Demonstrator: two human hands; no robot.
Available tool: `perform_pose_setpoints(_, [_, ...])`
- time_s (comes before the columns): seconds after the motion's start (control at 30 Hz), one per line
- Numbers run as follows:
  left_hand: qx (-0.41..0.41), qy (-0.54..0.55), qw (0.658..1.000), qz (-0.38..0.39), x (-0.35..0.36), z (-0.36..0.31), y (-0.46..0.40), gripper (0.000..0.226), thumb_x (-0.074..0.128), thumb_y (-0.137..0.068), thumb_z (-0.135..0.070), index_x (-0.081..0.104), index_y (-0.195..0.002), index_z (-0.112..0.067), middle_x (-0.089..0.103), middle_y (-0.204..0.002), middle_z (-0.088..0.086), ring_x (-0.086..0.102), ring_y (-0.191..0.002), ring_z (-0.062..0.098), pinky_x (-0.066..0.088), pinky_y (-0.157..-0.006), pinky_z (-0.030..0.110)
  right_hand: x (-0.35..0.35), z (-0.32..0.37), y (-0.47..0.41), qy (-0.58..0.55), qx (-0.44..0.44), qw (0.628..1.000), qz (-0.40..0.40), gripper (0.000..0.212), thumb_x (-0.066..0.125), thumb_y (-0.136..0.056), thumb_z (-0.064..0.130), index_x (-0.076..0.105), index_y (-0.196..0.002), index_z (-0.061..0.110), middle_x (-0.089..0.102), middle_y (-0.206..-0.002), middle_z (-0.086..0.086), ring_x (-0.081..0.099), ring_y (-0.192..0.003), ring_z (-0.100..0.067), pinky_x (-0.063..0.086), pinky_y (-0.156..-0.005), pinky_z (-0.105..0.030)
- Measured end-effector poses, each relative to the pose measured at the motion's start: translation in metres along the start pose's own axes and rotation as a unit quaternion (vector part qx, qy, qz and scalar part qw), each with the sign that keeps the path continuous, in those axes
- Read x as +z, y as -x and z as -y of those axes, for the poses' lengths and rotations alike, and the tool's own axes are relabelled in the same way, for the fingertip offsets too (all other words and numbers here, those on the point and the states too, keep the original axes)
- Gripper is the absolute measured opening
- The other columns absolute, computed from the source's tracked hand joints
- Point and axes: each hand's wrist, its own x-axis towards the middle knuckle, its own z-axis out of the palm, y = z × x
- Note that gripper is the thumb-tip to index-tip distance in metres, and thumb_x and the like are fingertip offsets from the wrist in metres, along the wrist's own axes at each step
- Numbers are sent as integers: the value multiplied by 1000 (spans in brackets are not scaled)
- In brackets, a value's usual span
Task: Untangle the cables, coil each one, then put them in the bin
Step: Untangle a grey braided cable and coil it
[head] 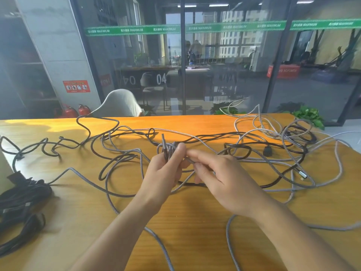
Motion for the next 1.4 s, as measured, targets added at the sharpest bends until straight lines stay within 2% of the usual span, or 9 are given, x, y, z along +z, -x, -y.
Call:
perform_pose_setpoints(0.07, [-8, 8, 1000, -28, 1, 0, -2, 45, 49, -109, -39, 37, -70, -18, 22, -62, 1, 16, -54, 17, 18, -48, 26, 0, -1, 1, 11, 12, 1000, 1, 32, 51, -109, 29, 60, -138, 40, 76, -111, 17, 71, -97, -4, 57, -87, -33])
perform_pose_setpoints(0.13, [-24, 37, 997, -64, -3, -1, -4, 41, 47, -109, -30, 34, -71, -19, 21, -64, 1, 15, -57, 18, 16, -49, 28, -4, -5, 1, 84, 31, 996, -2, 16, 49, -108, 39, 63, -116, 38, 77, -95, 13, 70, -83, -5, 56, -78, -37])
perform_pose_setpoints(0.23, [-25, 66, 993, -91, -12, -1, -7, 39, 42, -105, -20, 34, -72, -1, 17, -69, 7, 13, -59, 19, 15, -47, 27, -12, -3, 0, 83, 48, 994, 55, 26, 47, -110, 33, 68, -96, 31, 72, -78, 15, 61, -64, -14, 48, -65, -35])
perform_pose_setpoints(0.43, [-20, 116, 993, -12, -15, 3, -9, 36, 44, -99, -41, 30, -80, -14, 22, -72, 9, 18, -59, 20, 22, -50, 27, 3, 11, 5, -112, 68, 938, 321, 34, 37, -115, 23, 53, -144, 30, 74, -88, 4, 61, -70, -13, 51, -79, -34])
perform_pose_setpoints(0.63, [-35, 162, 981, 105, -4, -6, -1, 34, 35, -112, -37, 42, -87, -14, 35, -66, 8, 35, -54, 24, 35, -56, 30, 15, 0, 3, -76, 91, 922, 368, 33, 35, -114, 34, 63, -130, 25, 65, -82, 5, 53, -71, -13, 47, -77, -30])
perform_pose_setpoints(0.9, [-99, 166, 951, 240, -11, -17, 3, 33, 43, -99, -43, 47, -73, -21, 24, -54, -5, 18, -45, 12, 22, -44, 22, 9, -22, -4, 59, 128, 961, 240, 54, 62, -92, 68, 65, -69, 19, 46, -55, 6, 42, -52, -9, 31, -53, -22])
perform_pose_setpoints(1.17, [-124, 125, 938, 299, -27, -25, 4, 35, 39, -98, -39, 47, -69, -22, 26, -49, -7, 19, -42, 9, 20, -42, 21, -47, -52, -1, 96, 185, 965, 161, 35, 66, -91, 63, 70, -81, 30, 64, -75, 1, 50, -63, -5, 39, -63, -28])
perform_pose_setpoints(1.3, [-111, 78, 941, 309, -21, -22, 5, 35, 38, -100, -37, 46, -69, -22, 27, -52, -4, 19, -45, 10, 21, -43, 21, -47, -57, -3, 180, 199, 963, 9, 48, 60, -84, 76, 68, -75, 30, 65, -67, 7, 57, -65, -9, 44, -62, -33])
perform_pose_setpoints(1.4, [-86, 9, 947, 309, -17, -20, 5, 35, 39, -101, -36, 42, -72, -18, 25, -55, 0, 19, -48, 14, 23, -45, 20, -30, -50, -6, 268, 130, 939, -169, 62, 60, -78, 84, 62, -62, 24, 58, -51, 8, 58, -55, -11, 42, -50, -27])
